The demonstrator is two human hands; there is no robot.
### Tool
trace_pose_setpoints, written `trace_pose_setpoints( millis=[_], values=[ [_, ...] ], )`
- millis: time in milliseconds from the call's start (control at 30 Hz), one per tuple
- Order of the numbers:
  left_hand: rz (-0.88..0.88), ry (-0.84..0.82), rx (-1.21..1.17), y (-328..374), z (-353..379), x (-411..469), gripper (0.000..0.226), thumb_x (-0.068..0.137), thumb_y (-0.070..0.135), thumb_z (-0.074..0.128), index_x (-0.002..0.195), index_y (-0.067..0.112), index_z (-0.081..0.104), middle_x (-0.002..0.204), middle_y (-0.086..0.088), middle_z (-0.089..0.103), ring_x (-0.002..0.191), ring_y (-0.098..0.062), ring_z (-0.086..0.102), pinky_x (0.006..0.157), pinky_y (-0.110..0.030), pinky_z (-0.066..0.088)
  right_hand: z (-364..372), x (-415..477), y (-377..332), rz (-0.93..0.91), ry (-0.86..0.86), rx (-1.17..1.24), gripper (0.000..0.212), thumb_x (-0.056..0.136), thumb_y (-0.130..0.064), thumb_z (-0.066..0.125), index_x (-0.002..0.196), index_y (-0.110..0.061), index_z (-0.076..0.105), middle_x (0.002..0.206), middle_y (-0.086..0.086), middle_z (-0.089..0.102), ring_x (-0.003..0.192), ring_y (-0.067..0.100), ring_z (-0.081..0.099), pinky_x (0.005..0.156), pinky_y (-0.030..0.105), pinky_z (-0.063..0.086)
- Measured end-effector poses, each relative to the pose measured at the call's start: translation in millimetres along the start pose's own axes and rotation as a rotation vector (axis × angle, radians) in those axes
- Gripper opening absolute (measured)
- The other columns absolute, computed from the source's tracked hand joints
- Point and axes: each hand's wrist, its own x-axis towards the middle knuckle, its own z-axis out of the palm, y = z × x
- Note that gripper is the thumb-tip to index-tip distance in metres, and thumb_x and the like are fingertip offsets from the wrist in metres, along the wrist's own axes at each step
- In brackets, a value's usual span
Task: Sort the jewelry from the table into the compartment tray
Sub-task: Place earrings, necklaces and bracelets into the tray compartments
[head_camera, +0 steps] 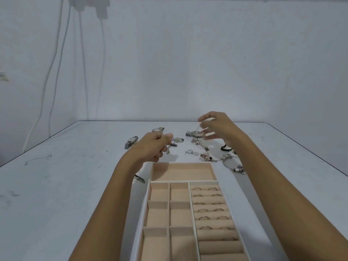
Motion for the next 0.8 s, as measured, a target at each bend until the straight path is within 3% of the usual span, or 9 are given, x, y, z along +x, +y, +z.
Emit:
trace_pose_setpoints(
  millis=[100, 233, 333, 433, 500, 667, 800],
  values=[
    [-0.03, -0.107, 0.074, 6, 11, -3, 0.003, 0.096, 0.016, 0.051, 0.094, 0.014, 0.053, 0.072, 0.003, 0.045, 0.055, -0.01, 0.036, 0.048, -0.017, 0.033, -7, -18, -12, 0.042, -0.026, 0.271, 0.014, 0.089, 0.007, 0.055, 0.099, -0.002, 0.061, 0.089, 0.012, 0.057, 0.076, 0.03, 0.064, 0.072, 0.039, 0.061],
    [0.017, -0.223, 0.231, 12, 46, -4, 0.022, 0.091, 0.002, 0.041, 0.104, 0.015, 0.054, 0.072, 0.003, 0.047, 0.061, -0.01, 0.04, 0.052, -0.02, 0.033, -10, -44, -6, 0.032, -0.03, 0.339, 0.012, 0.088, 0.009, 0.056, 0.095, 0.002, 0.063, 0.081, 0.013, 0.061, 0.074, 0.026, 0.068, 0.072, 0.035, 0.061],
    [0.063, -0.265, 0.329, 8, 70, 0, 0.024, 0.093, 0.002, 0.043, 0.105, 0.016, 0.058, 0.086, 0.001, 0.06, 0.072, -0.012, 0.056, 0.068, -0.026, 0.05, -16, -61, 2, 0.041, 0.001, 0.379, 0.011, 0.088, 0.009, 0.057, 0.091, 0.001, 0.064, 0.079, 0.014, 0.064, 0.073, 0.025, 0.069, 0.067, 0.032, 0.061],
    [0.135, -0.219, 0.398, 0, 78, 4, 0.024, 0.091, 0.001, 0.046, 0.102, 0.016, 0.062, 0.095, -0.011, 0.069, 0.078, -0.018, 0.061, 0.072, -0.026, 0.05, -22, -69, 4, 0.055, 0.01, 0.376, 0.01, 0.087, 0.007, 0.059, 0.091, 0.0, 0.065, 0.08, 0.016, 0.065, 0.073, 0.025, 0.069, 0.064, 0.03, 0.061],
    [0.183, -0.186, 0.369, -2, 78, 5, 0.025, 0.09, -0.003, 0.048, 0.098, 0.016, 0.062, 0.089, -0.014, 0.07, 0.073, -0.019, 0.062, 0.07, -0.027, 0.051, -26, -72, 2, 0.032, 0.023, 0.352, 0.01, 0.087, 0.006, 0.06, 0.094, 0.001, 0.065, 0.083, 0.017, 0.065, 0.075, 0.025, 0.069, 0.064, 0.028, 0.06],
    [0.347, -0.071, 0.367, 2, 78, 5, 0.023, 0.09, 0.001, 0.054, 0.099, 0.017, 0.067, 0.076, 0.007, 0.06, 0.06, 0.004, 0.054, 0.06, -0.008, 0.041, -29, -75, -1, -0.01, 0.039, 0.314, 0.012, 0.087, 0.006, 0.06, 0.097, 0.002, 0.065, 0.083, 0.015, 0.064, 0.077, 0.026, 0.067, 0.066, 0.027, 0.06],
    [0.451, 0.003, 0.339, 7, 77, 3, 0.017, 0.089, 0.011, 0.061, 0.103, 0.018, 0.068, 0.081, 0.008, 0.063, 0.067, -0.001, 0.053, 0.066, -0.018, 0.042, -31, -75, 0, -0.015, 0.045, 0.315, 0.012, 0.086, 0.006, 0.061, 0.096, 0.002, 0.066, 0.084, 0.017, 0.063, 0.077, 0.027, 0.066, 0.065, 0.026, 0.06]
  ],
)
